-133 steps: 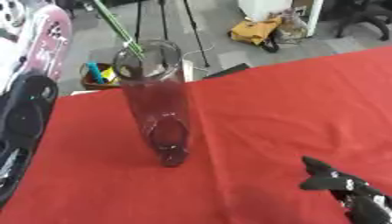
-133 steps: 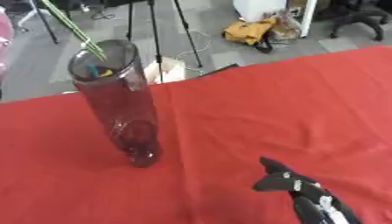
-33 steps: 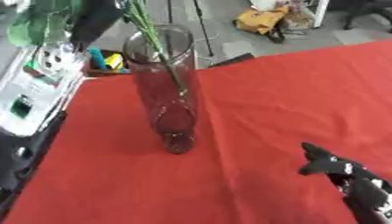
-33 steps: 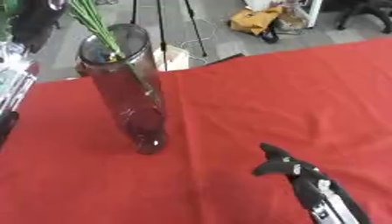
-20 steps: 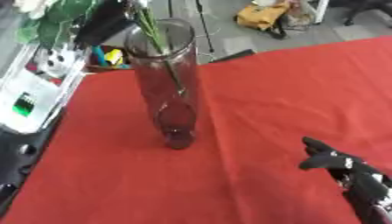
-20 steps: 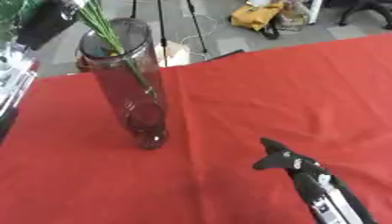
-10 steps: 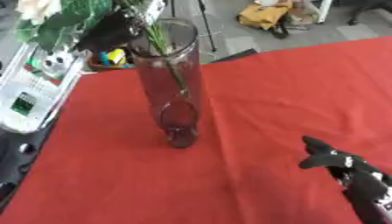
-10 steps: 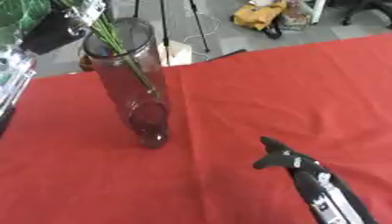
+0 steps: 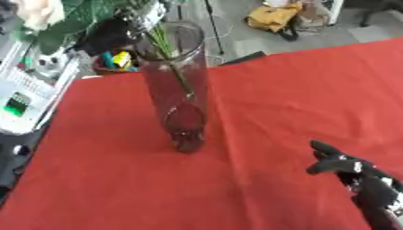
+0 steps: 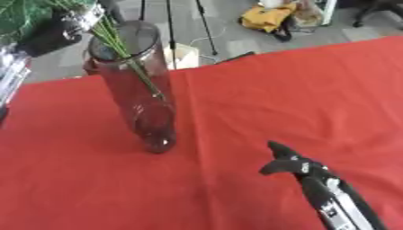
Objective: Arrange flowers into the vase.
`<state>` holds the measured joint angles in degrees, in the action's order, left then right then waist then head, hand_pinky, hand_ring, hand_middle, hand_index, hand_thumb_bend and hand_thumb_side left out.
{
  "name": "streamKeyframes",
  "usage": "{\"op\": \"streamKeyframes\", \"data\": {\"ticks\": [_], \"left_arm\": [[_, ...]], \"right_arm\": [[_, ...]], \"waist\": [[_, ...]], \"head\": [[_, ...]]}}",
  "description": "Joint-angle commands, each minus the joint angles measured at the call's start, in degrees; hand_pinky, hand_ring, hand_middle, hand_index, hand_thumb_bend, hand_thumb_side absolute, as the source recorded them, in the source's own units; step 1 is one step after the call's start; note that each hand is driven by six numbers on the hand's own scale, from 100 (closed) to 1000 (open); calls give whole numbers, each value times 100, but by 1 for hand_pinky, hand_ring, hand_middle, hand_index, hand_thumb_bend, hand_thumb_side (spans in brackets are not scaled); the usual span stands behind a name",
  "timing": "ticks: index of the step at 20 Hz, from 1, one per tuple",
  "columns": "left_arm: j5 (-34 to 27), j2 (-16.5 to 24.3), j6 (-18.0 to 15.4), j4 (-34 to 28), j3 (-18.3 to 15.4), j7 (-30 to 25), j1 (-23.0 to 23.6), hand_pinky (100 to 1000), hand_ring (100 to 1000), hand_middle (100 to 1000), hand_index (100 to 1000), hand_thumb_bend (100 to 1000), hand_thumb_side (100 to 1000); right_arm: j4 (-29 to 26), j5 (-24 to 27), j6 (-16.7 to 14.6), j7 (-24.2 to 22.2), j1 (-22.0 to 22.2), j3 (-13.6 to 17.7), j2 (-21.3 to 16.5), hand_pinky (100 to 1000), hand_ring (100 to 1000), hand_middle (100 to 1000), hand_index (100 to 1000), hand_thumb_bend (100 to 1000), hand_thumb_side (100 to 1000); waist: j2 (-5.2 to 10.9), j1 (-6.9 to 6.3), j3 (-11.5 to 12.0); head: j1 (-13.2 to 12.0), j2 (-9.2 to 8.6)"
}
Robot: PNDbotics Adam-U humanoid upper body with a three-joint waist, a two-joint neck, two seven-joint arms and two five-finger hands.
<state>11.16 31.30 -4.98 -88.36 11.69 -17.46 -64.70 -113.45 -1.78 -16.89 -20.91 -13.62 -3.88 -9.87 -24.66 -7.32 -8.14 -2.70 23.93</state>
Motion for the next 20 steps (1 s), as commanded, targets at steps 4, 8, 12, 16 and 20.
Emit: {"op": "streamKeyframes", "data": {"ticks": [4, 8, 12, 16, 20], "left_arm": [[308, 246, -75, 44, -168, -338, -118, 565, 625, 765, 837, 100, 770], [416, 257, -103, 81, -195, -439, -104, 571, 637, 775, 847, 100, 769], [458, 293, -138, 77, -195, -587, -98, 595, 671, 801, 868, 100, 797], [496, 338, -189, 57, -215, -779, -84, 612, 687, 813, 883, 100, 829], [433, 349, -219, 13, -238, -827, -83, 621, 698, 832, 929, 100, 878]], "right_arm": [[-114, 40, 32, 10, -14, 32, -68, 1000, 1000, 659, 769, 100, 993], [-114, 41, 47, 4, -10, 34, -64, 1000, 1000, 658, 769, 100, 994], [-114, 40, 62, -4, -4, 32, -62, 1000, 1000, 656, 767, 100, 995], [-114, 37, 82, -8, 6, 32, -61, 1000, 1000, 654, 767, 100, 995], [-114, 37, 95, -14, 11, 30, -60, 1000, 1000, 653, 767, 100, 992]], "waist": [[199, -1, 3], [202, -10, 2], [207, -18, 11], [216, -24, 30], [224, -23, 37]], "head": [[8, 30], [5, 37], [1, 52], [11, 69], [8, 67]]}}
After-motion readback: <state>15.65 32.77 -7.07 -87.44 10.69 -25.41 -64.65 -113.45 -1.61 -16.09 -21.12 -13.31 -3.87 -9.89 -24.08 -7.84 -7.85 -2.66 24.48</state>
